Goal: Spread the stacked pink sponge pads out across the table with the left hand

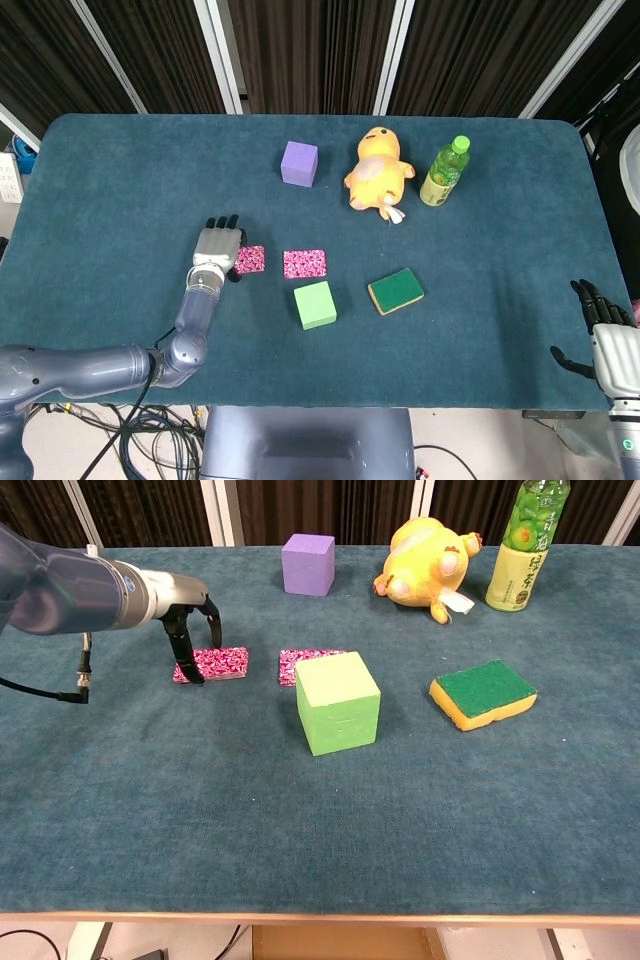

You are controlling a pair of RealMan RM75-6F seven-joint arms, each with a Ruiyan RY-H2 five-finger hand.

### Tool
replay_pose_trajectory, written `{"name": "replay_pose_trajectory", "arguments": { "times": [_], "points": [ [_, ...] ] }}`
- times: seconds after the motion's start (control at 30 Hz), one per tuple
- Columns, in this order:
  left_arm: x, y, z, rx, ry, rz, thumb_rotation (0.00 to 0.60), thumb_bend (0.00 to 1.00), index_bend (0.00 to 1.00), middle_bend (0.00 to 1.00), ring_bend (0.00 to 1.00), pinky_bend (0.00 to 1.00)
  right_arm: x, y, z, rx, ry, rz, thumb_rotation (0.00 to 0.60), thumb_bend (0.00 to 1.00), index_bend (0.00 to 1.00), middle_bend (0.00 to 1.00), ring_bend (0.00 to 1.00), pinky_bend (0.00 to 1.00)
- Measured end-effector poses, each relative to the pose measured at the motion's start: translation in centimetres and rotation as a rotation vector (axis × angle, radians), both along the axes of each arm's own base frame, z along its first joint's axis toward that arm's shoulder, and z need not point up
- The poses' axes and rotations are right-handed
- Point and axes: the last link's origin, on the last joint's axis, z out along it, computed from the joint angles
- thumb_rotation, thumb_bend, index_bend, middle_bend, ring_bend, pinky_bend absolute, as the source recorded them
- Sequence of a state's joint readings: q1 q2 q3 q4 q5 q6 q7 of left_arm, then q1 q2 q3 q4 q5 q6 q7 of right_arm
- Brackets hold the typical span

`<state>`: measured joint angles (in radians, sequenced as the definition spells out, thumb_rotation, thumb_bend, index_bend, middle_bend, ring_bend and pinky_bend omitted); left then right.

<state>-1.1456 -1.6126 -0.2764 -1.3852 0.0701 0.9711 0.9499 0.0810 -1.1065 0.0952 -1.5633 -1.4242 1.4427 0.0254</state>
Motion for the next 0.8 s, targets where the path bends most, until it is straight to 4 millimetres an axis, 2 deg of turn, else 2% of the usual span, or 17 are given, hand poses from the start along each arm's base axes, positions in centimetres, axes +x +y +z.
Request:
{"name": "replay_pose_trajectory", "arguments": {
  "times": [0.8],
  "points": [
    [0.29, 0.26, -0.43, 0.004, 0.005, 0.009, 0.600, 0.20, 0.42, 0.10, 0.00, 0.00, -0.09, -0.05, 0.00, 0.002, 0.001, -0.004, 0.600, 0.19, 0.00, 0.07, 0.16, 0.22]
  ]
}}
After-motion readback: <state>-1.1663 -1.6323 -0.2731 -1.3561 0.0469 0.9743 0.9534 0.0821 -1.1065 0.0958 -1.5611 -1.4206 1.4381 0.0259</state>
